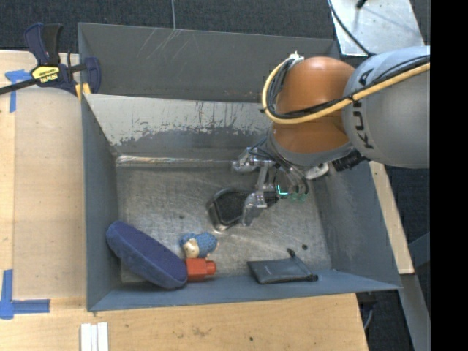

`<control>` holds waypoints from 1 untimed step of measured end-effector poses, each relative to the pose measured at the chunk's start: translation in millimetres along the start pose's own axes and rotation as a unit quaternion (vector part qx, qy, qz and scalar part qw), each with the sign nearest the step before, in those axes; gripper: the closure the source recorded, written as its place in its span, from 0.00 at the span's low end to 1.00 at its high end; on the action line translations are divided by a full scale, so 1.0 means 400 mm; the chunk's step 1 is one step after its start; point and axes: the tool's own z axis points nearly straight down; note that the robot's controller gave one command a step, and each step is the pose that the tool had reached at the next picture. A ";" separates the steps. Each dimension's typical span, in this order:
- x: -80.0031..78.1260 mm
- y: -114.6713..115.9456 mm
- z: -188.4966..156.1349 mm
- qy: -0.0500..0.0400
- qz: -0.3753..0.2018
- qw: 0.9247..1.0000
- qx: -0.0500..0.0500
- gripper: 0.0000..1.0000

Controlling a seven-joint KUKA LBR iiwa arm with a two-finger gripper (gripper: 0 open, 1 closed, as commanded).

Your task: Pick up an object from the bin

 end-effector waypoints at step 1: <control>0.001 0.019 0.164 -0.005 0.048 0.999 0.000 0.00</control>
Offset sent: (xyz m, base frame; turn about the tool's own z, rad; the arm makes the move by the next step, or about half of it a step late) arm -0.0033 0.0093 -0.0798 0.0992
